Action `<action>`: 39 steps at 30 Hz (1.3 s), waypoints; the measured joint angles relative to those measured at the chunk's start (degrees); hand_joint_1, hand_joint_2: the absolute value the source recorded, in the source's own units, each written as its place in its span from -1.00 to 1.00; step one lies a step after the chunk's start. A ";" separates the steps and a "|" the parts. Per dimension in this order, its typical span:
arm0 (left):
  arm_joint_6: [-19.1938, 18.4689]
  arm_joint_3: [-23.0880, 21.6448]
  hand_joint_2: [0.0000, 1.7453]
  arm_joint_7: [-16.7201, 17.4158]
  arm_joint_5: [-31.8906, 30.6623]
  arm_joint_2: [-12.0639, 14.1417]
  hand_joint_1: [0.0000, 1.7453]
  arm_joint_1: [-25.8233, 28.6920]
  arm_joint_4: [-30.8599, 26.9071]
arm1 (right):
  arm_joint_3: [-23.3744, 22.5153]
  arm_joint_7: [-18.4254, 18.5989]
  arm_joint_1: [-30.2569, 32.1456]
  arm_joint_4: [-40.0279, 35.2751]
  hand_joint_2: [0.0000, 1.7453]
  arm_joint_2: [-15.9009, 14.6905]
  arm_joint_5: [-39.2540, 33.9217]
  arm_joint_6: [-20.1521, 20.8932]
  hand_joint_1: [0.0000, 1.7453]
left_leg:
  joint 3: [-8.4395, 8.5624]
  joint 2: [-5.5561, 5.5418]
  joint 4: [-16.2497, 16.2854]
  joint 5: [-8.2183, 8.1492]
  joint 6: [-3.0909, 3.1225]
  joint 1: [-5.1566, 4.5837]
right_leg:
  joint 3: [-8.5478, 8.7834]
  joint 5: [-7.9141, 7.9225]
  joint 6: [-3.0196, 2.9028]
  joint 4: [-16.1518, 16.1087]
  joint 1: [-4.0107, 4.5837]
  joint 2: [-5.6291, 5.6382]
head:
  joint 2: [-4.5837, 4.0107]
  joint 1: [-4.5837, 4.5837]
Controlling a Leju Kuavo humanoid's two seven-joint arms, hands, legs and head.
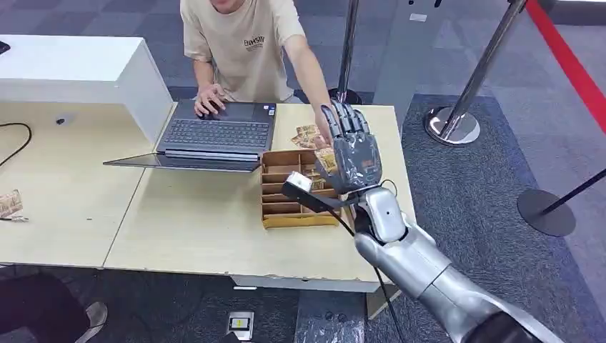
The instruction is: Pass the card to the sensor for recognition and then transmit it.
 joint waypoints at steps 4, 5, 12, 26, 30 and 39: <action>0.00 0.00 -1.00 0.00 -0.04 0.00 -1.00 -0.01 0.00 | 0.04 -0.85 0.01 0.39 1.00 0.00 -1.79 -1.40 1.00 | 0.00 0.00 0.00 0.00 0.00 0.00 | 0.00 0.00 0.00 0.00 0.00 0.00 | 0.00 0.00; 0.00 0.00 -1.00 0.00 -0.06 0.00 -1.00 -0.02 0.00 | 0.07 -1.01 0.01 0.42 1.00 0.00 -1.99 -1.40 1.00 | 0.00 0.00 0.00 0.00 0.00 0.00 | 0.00 0.00 0.00 0.00 0.00 0.00 | 0.00 0.00; -0.09 0.00 -1.00 0.00 -0.05 0.00 -1.00 -0.02 0.00 | 0.13 -2.78 0.01 0.70 1.00 0.15 -4.76 -1.29 1.00 | 0.00 0.00 0.00 0.00 0.00 0.00 | 0.00 0.00 0.00 0.00 0.00 0.00 | 0.00 0.00; 0.37 0.00 -1.00 -0.39 0.28 -0.02 -1.00 0.02 0.00 | -0.72 -6.17 0.93 0.96 1.00 1.14 -16.49 -2.32 1.00 | 0.00 0.00 0.00 0.00 0.00 0.00 | 0.00 0.00 0.00 0.00 0.00 0.00 | 0.00 0.00; 0.99 0.00 -1.00 -0.79 1.05 -0.02 -1.00 0.24 0.00 | -2.95 -11.02 2.21 1.51 1.00 1.66 -34.27 0.00 1.00 | -0.01 0.00 0.00 0.00 0.00 0.00 | -0.01 0.00 0.00 0.00 0.00 0.00 | 0.00 0.00; 1.55 0.02 -1.00 -0.85 2.10 -0.02 -1.00 1.16 0.02 | -9.64 -14.71 3.76 9.94 1.00 0.31 -55.60 7.10 1.00 | -0.02 -0.01 0.00 -0.01 0.01 -0.02 | -0.04 0.00 0.01 -0.03 -0.02 0.00 | 0.00 0.00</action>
